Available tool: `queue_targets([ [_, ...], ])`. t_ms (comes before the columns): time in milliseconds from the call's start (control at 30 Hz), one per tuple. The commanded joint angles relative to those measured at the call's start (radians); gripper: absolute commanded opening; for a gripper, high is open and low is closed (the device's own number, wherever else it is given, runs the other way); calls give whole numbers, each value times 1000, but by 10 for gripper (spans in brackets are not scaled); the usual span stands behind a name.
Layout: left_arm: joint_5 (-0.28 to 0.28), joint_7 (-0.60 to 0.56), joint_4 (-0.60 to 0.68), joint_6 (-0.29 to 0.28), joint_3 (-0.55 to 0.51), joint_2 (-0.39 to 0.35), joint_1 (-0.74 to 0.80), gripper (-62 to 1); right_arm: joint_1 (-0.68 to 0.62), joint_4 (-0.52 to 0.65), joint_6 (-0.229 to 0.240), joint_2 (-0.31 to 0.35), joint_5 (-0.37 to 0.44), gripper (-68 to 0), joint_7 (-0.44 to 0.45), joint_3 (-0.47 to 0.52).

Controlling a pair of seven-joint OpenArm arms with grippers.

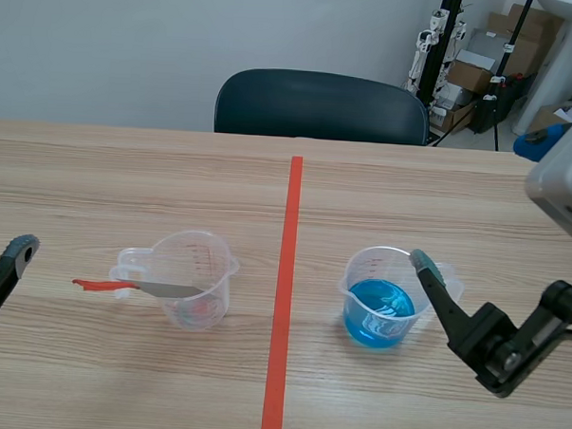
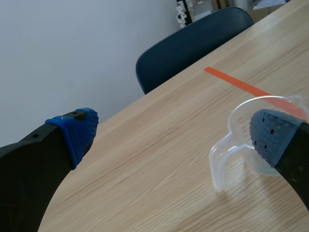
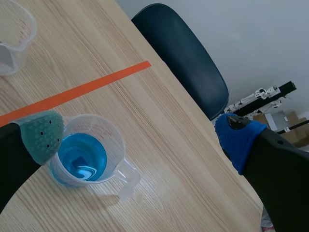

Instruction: Do the redox reaction experiment. lift the metal plate out of the left beaker

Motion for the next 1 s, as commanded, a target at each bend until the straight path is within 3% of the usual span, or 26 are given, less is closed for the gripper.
queue_targets([
  [0, -7, -13, 8, 43, -9, 42, 0, 14, 11, 12, -10, 5, 3, 4, 12, 16],
  [167, -7, 2, 8, 164, -10, 159, 0, 14, 11, 12, -11, 5, 3, 4, 11, 16],
  [300, -7, 69, 8, 292, -17, 255, 0, 14, 11, 12, -11, 5, 3, 4, 11, 16],
  [367, -7, 77, 3, 320, -39, 311, 0, 14, 11, 12, -11, 5, 4, 4, 11, 16],
  [700, -8, 77, -49, 330, -206, 578, 0, 14, 12, 12, -12, 5, 4, 4, 31, 16],
  [867, -8, 77, -106, 330, -260, 653, 0, 14, 11, 12, -15, 5, 4, 4, 37, 16],
  [967, -8, 70, -147, 301, -293, 673, 0, 14, 14, 12, -15, 5, 4, 4, 41, 16],
])
